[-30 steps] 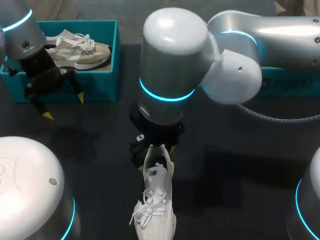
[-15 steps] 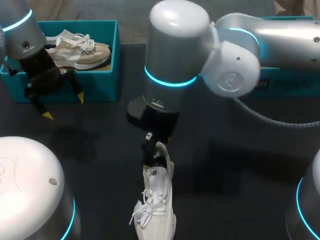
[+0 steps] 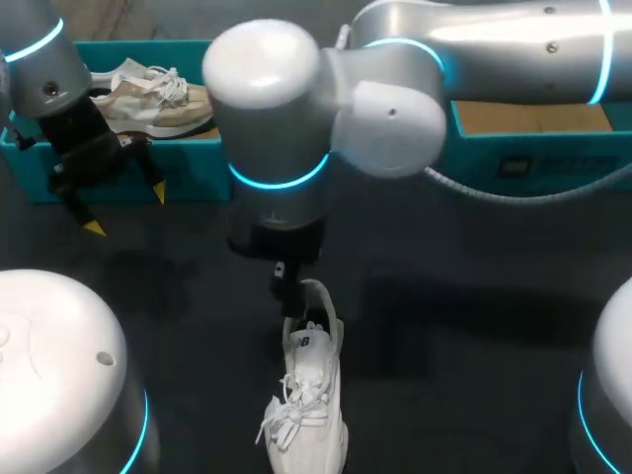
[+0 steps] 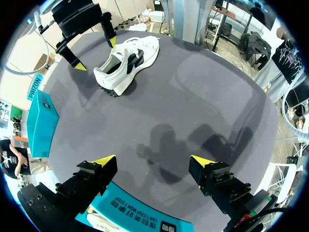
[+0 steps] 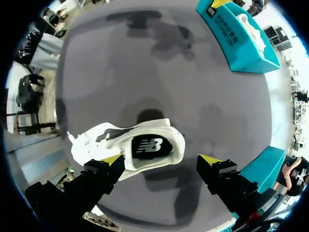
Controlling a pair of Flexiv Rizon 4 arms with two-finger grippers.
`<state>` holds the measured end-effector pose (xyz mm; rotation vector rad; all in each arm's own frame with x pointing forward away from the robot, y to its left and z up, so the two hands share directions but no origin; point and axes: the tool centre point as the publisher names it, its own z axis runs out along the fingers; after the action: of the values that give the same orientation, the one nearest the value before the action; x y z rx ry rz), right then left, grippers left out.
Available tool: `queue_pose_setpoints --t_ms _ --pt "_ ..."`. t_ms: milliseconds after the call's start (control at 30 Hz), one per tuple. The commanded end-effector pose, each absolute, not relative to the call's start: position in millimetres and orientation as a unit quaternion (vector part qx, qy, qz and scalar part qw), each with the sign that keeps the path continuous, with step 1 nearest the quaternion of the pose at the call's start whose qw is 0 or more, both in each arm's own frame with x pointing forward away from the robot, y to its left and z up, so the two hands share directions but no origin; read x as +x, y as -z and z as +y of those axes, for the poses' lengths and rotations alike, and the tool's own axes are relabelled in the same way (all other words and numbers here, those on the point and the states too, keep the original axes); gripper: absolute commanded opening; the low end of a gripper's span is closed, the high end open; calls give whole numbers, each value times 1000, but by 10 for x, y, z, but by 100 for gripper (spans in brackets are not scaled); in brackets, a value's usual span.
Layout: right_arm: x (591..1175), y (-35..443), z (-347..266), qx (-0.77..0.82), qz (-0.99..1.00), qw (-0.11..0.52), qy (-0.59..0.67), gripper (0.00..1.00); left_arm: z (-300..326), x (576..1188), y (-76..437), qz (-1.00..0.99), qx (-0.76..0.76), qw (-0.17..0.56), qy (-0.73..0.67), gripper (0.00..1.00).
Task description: Take the shoe out of the shoebox, open the shoe tongue, remove and reinsert the insole, then place the shoe into the shoebox
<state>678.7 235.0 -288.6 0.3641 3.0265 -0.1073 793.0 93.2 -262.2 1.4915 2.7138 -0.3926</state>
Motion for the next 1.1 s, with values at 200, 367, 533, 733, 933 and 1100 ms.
queue_pose_setpoints --t_ms 200,367,533,733,933,1100 --pt "7056 3118 2288 106 993 39 45 100 934 7926 2619 869 478 10 124 100" --pt "7144 3235 2195 102 993 38 44 100 934 7926 2619 869 478 10 124 100" --pt "7174 3384 2149 96 994 23 38 100 934 7926 2619 869 478 10 124 100" --pt "7187 3478 2157 96 995 16 30 97 934 7926 2619 869 478 10 124 100" --pt "7221 3586 2176 96 995 11 26 84 934 7926 2619 869 478 10 124 100" --pt "7234 3667 2179 97 995 8 17 76 934 7926 2619 869 478 10 124 100"
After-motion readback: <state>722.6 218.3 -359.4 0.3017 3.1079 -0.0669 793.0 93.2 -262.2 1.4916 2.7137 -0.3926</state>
